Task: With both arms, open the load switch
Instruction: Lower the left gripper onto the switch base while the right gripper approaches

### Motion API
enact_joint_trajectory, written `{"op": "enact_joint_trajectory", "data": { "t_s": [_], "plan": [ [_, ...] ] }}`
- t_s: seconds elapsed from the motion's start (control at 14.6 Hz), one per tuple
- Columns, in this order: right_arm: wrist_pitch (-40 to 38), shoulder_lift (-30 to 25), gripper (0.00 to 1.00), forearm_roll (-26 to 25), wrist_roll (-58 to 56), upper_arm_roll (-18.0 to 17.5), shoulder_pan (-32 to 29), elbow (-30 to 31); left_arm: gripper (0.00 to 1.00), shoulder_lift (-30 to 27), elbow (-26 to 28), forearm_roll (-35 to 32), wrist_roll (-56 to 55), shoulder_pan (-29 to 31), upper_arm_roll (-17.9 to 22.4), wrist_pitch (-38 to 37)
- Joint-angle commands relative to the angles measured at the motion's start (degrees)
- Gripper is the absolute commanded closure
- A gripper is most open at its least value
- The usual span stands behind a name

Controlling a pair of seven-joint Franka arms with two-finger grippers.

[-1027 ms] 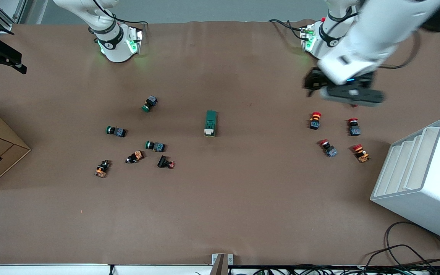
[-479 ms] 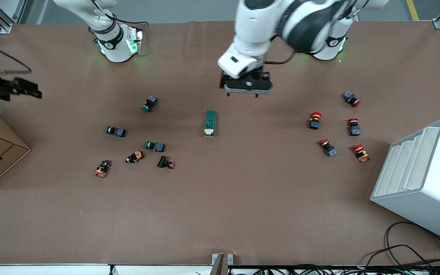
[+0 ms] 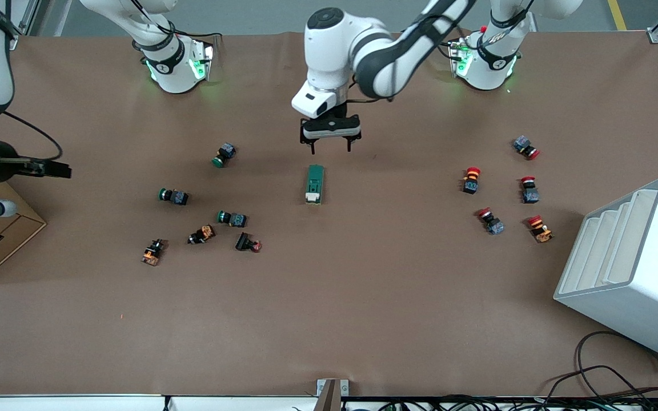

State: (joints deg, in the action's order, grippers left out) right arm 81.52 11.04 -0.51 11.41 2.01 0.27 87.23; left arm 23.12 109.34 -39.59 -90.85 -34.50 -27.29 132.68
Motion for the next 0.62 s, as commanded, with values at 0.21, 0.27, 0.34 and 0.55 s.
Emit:
{"op": "enact_joint_trajectory", "data": {
  "t_s": [0.21,0.27,0.34,0.55],
  "plan": [
    [3.54,5.30,0.00,7.98,35.63,-0.16,9.72,-0.30,0.00,10.79,-0.80,-27.78,-25.74,-6.10,0.13,0.74],
    [5.30,6.78,0.00,8.16,44.31,-0.16,12.70,-0.39,0.00,12.64,-0.80,-32.96,-30.56,-6.36,0.13,0.74],
    [7.06,7.93,0.00,8.33,50.58,-0.16,15.26,-0.39,0.00,13.96,-0.71,-37.19,-33.74,-6.63,0.13,0.74],
    [12.42,11.53,0.00,9.82,70.27,-0.16,22.12,-0.74,0.00,17.31,-0.27,-49.67,-42.63,-6.72,0.13,0.57]
  ]
}}
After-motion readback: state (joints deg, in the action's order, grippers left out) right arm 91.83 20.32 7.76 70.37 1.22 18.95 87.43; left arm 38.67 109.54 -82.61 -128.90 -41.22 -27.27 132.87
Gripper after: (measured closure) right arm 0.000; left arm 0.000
